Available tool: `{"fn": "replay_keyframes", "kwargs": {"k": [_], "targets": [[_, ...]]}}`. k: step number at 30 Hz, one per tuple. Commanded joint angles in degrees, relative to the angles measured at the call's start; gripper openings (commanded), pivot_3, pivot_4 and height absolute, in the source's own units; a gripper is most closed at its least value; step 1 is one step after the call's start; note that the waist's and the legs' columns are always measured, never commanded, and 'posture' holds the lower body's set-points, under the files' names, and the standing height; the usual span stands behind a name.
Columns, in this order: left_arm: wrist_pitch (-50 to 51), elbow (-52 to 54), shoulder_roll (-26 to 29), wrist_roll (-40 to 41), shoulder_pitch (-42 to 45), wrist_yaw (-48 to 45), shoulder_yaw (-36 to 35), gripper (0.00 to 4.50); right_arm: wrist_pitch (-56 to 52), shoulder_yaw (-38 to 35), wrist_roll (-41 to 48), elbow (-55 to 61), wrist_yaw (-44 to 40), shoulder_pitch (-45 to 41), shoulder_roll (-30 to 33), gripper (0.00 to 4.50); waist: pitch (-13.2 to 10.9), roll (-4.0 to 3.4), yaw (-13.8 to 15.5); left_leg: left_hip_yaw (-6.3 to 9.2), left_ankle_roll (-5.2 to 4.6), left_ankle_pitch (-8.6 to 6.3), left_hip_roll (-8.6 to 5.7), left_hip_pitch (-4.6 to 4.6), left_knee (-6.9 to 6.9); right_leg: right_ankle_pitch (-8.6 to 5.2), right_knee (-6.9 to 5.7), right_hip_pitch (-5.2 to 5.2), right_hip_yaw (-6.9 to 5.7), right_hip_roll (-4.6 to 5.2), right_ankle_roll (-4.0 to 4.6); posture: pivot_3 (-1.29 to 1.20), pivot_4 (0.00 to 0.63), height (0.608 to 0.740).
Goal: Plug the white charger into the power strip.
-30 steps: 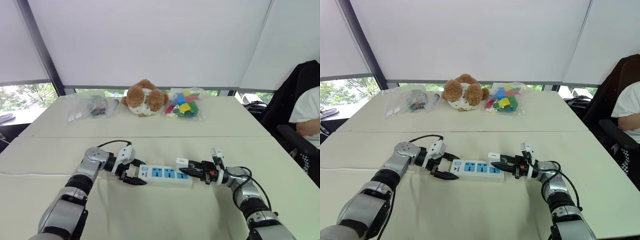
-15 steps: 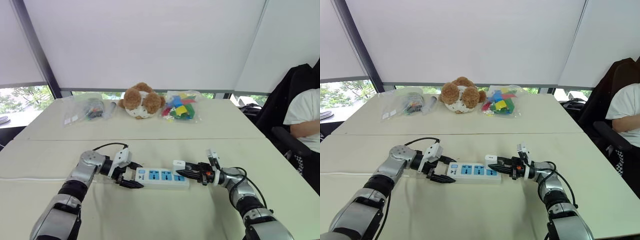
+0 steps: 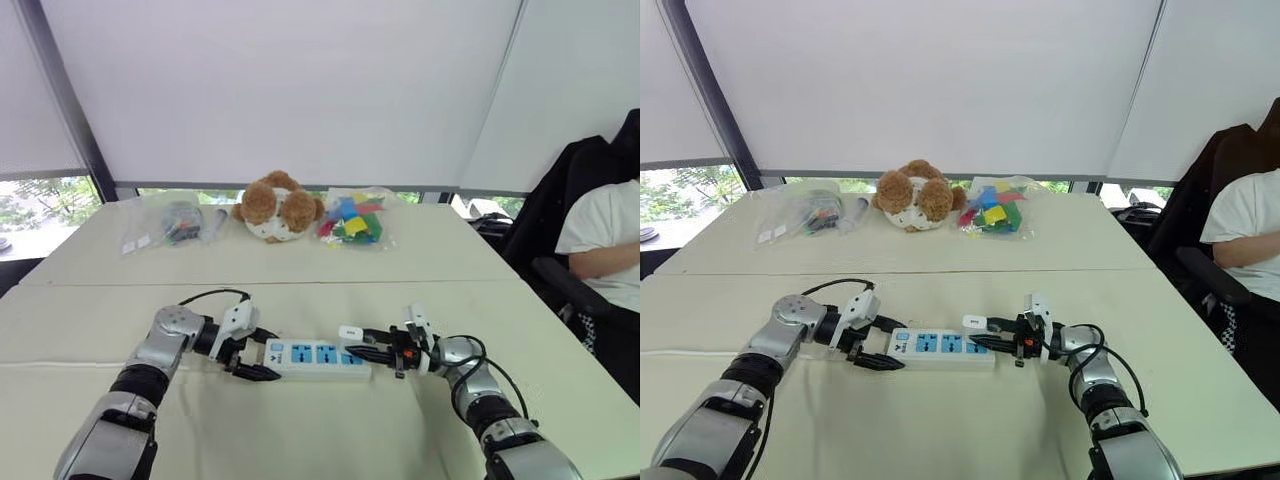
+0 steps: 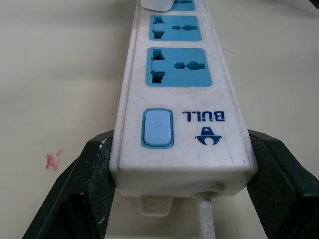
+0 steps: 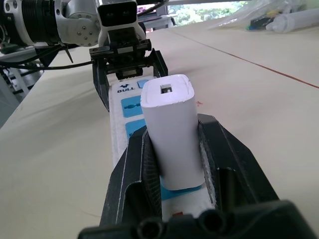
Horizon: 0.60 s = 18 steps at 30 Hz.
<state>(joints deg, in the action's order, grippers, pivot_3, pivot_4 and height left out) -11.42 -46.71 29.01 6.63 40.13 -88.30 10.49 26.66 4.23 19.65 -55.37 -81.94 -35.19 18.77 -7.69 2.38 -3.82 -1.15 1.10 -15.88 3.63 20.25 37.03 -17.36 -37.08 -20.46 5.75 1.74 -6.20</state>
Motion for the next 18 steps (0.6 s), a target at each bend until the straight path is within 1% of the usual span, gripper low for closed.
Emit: {"fn": "replay_keyframes", "kwargs": {"k": [1,5,7,8,18], "targets": [[-3.3,0.1,-1.1,-0.6,0.7,-2.8,1.3,3.00,-3.1,3.6,-9.3,-10.5,3.3,4.4,3.4,0.68,0.1,0.08,0.1,0.00,0.00,0.00,0.00,0.00,0.00,0.00,0.00,0.00,0.00,0.02,0.01,0.00,0.150,0.739],[-4.4,-1.1,-2.0,-1.0,1.0,-2.7,1.2,3.00,-4.5,4.1,-9.6,-10.5,2.4,4.4,3.4,0.68,0.4,0.10,0.3,0.00,0.06,-0.03,0.05,0.00,-0.02,-0.05,0.01,0.00,-0.05,0.17,0.13,0.00,0.150,0.739],[-4.6,-1.3,-2.2,-1.0,1.1,-2.7,1.1,3.00,-4.7,4.2,-9.7,-10.5,2.3,4.6,3.2,0.68,0.5,0.07,0.3,0.01,0.12,-0.07,0.12,-0.01,-0.05,-0.10,0.01,0.00,-0.10,0.35,0.21,0.00,0.150,0.739],[-4.6,-1.3,-2.3,-1.0,1.2,-2.6,1.0,3.00,-4.7,4.2,-9.6,-10.4,2.3,4.7,3.1,0.68,0.6,0.05,0.3,0.03,0.20,-0.11,0.11,-0.01,-0.07,-0.13,0.01,-0.01,-0.16,0.60,0.27,0.00,0.150,0.739],[-5.1,-1.6,-2.8,-1.3,1.3,-1.8,0.6,3.00,-5.5,2.0,-6.9,-7.9,0.9,3.5,3.0,0.68,0.6,0.04,-0.1,0.03,0.56,-0.31,0.05,0.03,-0.25,-0.15,0.17,0.02,-0.33,1.27,0.32,0.00,0.150,0.739]]}}
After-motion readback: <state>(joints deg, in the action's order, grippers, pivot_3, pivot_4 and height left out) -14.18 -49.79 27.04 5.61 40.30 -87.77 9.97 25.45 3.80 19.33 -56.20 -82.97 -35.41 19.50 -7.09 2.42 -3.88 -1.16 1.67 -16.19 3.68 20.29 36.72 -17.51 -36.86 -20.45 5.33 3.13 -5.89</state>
